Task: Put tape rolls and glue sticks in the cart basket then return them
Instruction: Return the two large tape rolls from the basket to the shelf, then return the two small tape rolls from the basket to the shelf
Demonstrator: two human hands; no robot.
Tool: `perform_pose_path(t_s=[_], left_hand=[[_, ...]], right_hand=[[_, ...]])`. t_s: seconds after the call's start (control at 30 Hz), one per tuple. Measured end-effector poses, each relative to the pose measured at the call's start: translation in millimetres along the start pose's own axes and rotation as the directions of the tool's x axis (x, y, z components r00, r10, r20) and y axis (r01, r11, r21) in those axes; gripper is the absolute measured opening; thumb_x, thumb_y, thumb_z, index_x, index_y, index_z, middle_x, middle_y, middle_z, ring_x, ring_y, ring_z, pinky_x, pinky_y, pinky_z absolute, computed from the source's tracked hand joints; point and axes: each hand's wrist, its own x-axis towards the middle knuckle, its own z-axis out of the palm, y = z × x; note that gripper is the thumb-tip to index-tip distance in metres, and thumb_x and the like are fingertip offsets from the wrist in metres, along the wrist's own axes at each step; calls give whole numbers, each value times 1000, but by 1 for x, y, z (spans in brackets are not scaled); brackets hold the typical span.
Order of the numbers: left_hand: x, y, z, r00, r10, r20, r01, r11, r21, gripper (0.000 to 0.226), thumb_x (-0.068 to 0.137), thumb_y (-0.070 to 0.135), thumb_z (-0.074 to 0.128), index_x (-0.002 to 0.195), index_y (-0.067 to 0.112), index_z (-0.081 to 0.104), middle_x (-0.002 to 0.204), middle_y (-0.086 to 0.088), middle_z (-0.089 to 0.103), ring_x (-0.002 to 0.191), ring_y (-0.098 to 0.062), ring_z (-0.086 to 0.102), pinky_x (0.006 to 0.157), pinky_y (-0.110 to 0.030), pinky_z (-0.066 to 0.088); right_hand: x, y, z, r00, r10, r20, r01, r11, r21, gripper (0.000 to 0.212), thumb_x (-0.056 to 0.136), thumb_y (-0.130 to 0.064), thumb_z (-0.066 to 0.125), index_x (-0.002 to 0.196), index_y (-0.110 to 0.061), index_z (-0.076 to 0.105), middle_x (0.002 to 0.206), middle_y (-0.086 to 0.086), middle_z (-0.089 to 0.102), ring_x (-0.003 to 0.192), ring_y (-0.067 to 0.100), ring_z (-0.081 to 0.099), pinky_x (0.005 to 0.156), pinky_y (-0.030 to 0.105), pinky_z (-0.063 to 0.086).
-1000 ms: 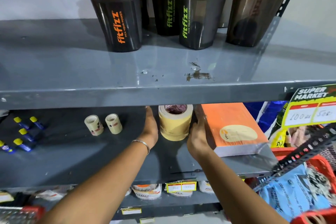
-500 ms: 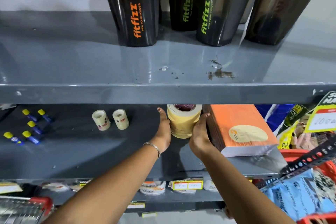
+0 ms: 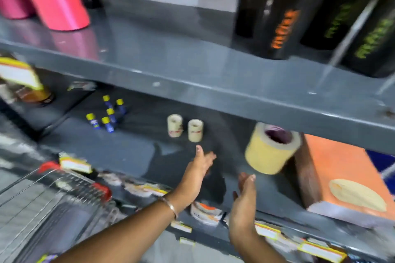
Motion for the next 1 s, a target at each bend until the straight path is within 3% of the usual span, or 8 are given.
perform_pose_path(t_s=[0.17, 0.27, 0.4, 0.53, 0.63, 0.8, 0.93, 1.0], left_hand=[[-86, -16, -147, 927, 24, -374, -78, 989, -129, 59, 96, 47, 35, 104, 1, 71, 98, -12, 76, 94, -18, 72, 77, -20, 54], [-146, -30, -241, 809, 7, -587, -146, 971, -188, 38, 101, 25, 43, 91, 0, 70, 81, -11, 75, 71, -21, 68, 66, -27, 52], [-217, -62, -362, 642, -105, -759, -17, 988, -151, 30, 102, 25, 44, 90, 8, 66, 79, -4, 70, 60, -13, 62, 53, -22, 45], [-257, -108, -449, 509, -140, -849, 198, 979, -43, 27, 91, 28, 58, 68, 14, 58, 67, -13, 58, 66, -21, 50, 53, -29, 36], [-268, -146, -496, 458, -169, -873, 372, 928, 16, 34, 74, 35, 54, 54, 8, 52, 58, -26, 55, 56, -21, 54, 57, -41, 48], [-261, -191, -537, 364, -219, -906, 567, 823, 29, 14, 76, 14, 62, 85, 4, 66, 92, -23, 70, 91, -39, 64, 63, -31, 39], [-249, -233, -549, 375, -180, -909, 567, 820, 72, 26, 81, 5, 58, 107, 4, 60, 107, -22, 66, 100, -40, 60, 73, -37, 43], [-241, -251, -557, 401, -175, -899, 607, 786, 118, 28, 81, 1, 54, 108, 4, 60, 110, -22, 64, 103, -40, 60, 81, -39, 47]], right_hand=[[-75, 63, 91, 896, 1, 443, 128, 957, -261, 24, 99, -17, 47, 117, -12, 62, 119, -3, 64, 103, -7, 58, 98, 10, 41], [-110, 105, 155, 676, 168, 717, 183, 905, -384, 29, 91, 7, 55, 98, -19, 66, 106, -4, 70, 93, -3, 65, 92, 17, 49], [-155, 169, 234, 434, 325, 840, 403, 764, -504, 29, 82, 3, 65, 92, -24, 65, 100, -3, 71, 97, 18, 65, 91, 29, 48], [-196, 239, 305, 258, 473, 843, 582, 620, -526, 29, 79, 8, 67, 94, -16, 65, 99, 8, 67, 92, 19, 60, 83, 31, 46], [-207, 323, 343, 141, 566, 812, 699, 524, -486, 26, 65, -6, 71, 77, -28, 62, 89, 2, 65, 89, 22, 59, 80, 34, 48], [-232, 414, 369, 17, 661, 750, 874, 355, -333, 25, 69, -3, 76, 92, -10, 71, 86, 2, 67, 80, 18, 60, 71, 29, 48], [-240, 467, 367, -81, 766, 638, 959, 233, -158, 28, 66, -32, 72, 90, -18, 69, 91, 7, 72, 86, 24, 66, 70, 35, 50], [-244, 489, 367, -127, 787, 604, 988, 154, 7, 27, 69, -30, 70, 95, -23, 69, 98, 6, 72, 92, 26, 67, 71, 32, 50]])
